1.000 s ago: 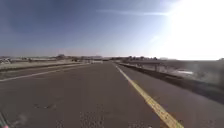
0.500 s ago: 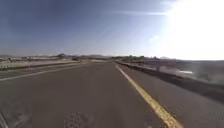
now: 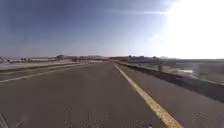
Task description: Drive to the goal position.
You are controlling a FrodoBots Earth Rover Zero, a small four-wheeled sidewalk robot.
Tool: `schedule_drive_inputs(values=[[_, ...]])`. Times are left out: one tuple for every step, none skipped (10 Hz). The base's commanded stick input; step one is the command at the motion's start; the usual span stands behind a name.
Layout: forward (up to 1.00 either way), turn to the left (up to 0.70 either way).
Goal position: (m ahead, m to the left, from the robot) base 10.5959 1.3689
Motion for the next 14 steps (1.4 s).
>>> schedule_drive_inputs(values=[[0.7, 0.0], [0.7, 0.0], [0.7, 0.0], [0.7, 0.0], [0.7, 0.0], [0.7, 0.0], [0.7, 0.0], [0.7, 0.0], [0.7, 0.0], [0.7, 0.0], [0.7, 0.0], [0.7, 0.0], [0.7, 0.0], [0.7, 0.0]])
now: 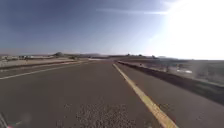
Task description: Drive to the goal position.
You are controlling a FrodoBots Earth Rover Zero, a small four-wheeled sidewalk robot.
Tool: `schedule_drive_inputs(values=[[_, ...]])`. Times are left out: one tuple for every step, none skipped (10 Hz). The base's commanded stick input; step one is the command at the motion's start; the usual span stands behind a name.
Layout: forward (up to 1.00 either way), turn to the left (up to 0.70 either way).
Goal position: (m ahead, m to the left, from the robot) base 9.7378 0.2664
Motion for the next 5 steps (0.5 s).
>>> schedule_drive_inputs(values=[[0.7, 0.0], [0.7, 0.0], [0.7, 0.0], [0.7, 0.0], [0.7, 0.0]])
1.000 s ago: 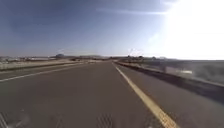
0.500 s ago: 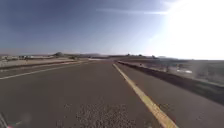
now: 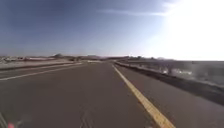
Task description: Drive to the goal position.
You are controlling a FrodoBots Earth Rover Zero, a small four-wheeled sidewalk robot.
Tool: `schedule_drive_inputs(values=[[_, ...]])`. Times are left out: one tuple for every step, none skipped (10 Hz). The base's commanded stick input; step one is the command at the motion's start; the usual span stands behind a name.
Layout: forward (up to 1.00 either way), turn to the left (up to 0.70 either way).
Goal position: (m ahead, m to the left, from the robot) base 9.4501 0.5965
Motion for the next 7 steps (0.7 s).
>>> schedule_drive_inputs(values=[[0.7, 0.0], [0.7, 0.0], [0.7, 0.0], [0.7, 0.0], [0.7, 0.0], [0.7, 0.0], [0.7, 0.0]])
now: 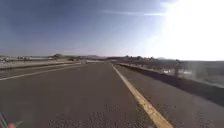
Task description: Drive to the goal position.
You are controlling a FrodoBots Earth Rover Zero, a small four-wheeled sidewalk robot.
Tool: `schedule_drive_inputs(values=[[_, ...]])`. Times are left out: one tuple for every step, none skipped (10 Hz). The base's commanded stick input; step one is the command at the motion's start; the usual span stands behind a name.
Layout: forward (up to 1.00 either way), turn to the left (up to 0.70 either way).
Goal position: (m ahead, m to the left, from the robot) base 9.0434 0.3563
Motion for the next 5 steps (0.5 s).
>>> schedule_drive_inputs(values=[[0.7, 0.0], [0.7, 0.0], [0.7, 0.0], [0.7, 0.0], [0.7, 0.0]])
